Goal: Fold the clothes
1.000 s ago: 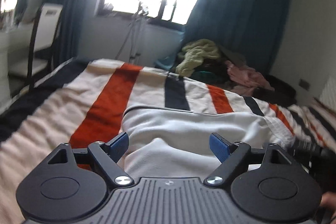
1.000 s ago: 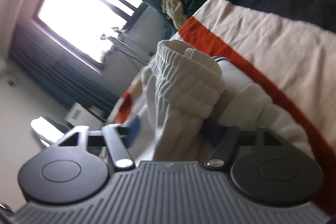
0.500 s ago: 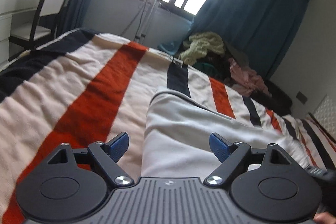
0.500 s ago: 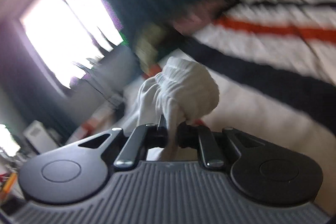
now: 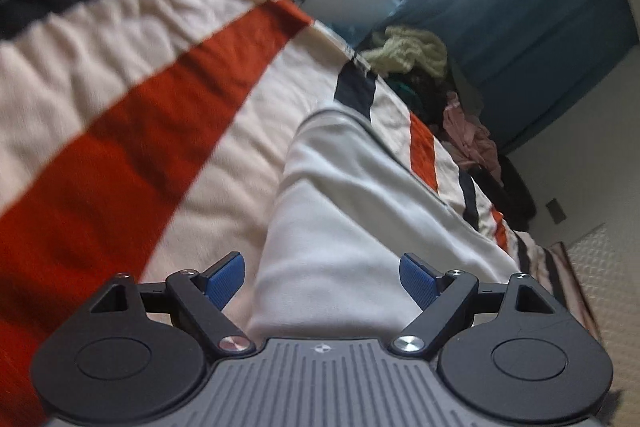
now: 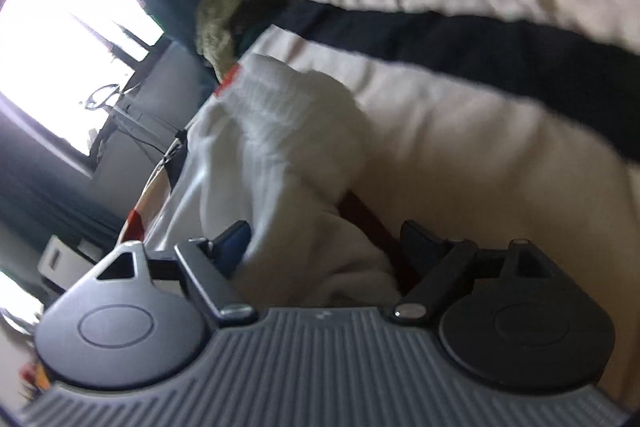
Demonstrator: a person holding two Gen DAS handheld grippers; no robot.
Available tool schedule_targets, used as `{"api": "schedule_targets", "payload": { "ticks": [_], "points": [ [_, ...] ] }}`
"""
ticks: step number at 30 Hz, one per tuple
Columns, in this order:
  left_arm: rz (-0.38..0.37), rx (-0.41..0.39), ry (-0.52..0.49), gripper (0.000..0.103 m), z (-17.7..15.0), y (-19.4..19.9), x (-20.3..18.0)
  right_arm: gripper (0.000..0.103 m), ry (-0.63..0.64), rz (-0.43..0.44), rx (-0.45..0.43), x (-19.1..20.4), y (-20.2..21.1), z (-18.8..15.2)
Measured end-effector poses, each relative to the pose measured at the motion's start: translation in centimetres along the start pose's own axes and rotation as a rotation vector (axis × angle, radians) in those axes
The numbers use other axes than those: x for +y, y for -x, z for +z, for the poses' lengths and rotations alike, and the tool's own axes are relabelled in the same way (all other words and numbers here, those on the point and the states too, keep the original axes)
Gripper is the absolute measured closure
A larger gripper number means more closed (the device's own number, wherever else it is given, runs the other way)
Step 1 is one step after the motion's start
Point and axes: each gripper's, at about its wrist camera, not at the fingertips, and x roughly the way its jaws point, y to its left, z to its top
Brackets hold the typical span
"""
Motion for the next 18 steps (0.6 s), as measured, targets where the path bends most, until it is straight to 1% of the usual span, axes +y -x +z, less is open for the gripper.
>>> {"api": "schedule_targets", "payload": {
  "ticks": [1, 2, 4, 6, 9, 14, 16, 18],
  "points": [
    [-0.009, 0.015, 0.010, 0.017, -0.1, -0.3, 0.1, 0.019, -0.038, 0.030, 0.022, -0.5, -0.3, 0.0],
    [-0.010, 0.024, 0.021, 0.018, -0.1, -0.6, 0.3, 0.019, -0.048, 0.042, 0.034, -0.7, -0.6, -0.1],
    [-0.010, 0.040, 0.050, 0.018, -0.2, -1.1, 0.7, 0.018, -0.006, 0.032, 0.053, -0.3, -1.1, -0.2],
    [-0.021, 0.050, 0.095, 0.020, -0.3, -1.5, 1.5, 0.017, 0.061, 0.047, 0.074, 0.8, -1.1, -0.5],
    [-0.036, 0.056, 0.154, 0.021, -0.3, -1.9, 2.5, 0.017, 0.091, 0.153, 0.053, 2.2, -0.2, -0.6],
    [-0.037, 0.048, 0.157, 0.021, -0.4, -2.1, 2.5, 0.017, 0.081, 0.354, -0.029, 3.1, 1.6, 0.0],
    [-0.034, 0.050, 0.157, 0.021, -0.4, -2.2, 2.5, 0.017, 0.084, 0.377, -0.038, 3.2, 1.6, 0.1],
    [-0.035, 0.054, 0.155, 0.021, -0.4, -2.4, 2.5, 0.017, 0.094, 0.319, -0.013, 3.3, 0.9, 0.4]
  ]
}}
